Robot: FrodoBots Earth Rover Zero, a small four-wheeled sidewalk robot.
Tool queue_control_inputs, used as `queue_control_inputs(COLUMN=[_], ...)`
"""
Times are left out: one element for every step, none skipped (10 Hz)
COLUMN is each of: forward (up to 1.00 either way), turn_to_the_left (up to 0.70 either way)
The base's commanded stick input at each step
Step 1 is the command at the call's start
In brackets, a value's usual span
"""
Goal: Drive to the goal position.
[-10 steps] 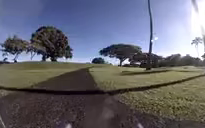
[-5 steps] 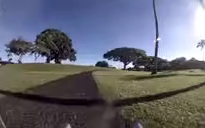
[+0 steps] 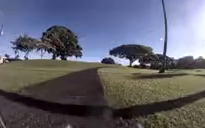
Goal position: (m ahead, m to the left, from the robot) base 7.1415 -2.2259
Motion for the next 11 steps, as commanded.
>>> queue_control_inputs(forward=[0.7,0.7,0.7,0.7,0.7,0.7,0.7,0.7,0.7,0.7,0.7], turn_to_the_left=[0.14,0.14,0.14,0.14,0.14,0.14,0.14,0.14,0.14,0.14,0.14])
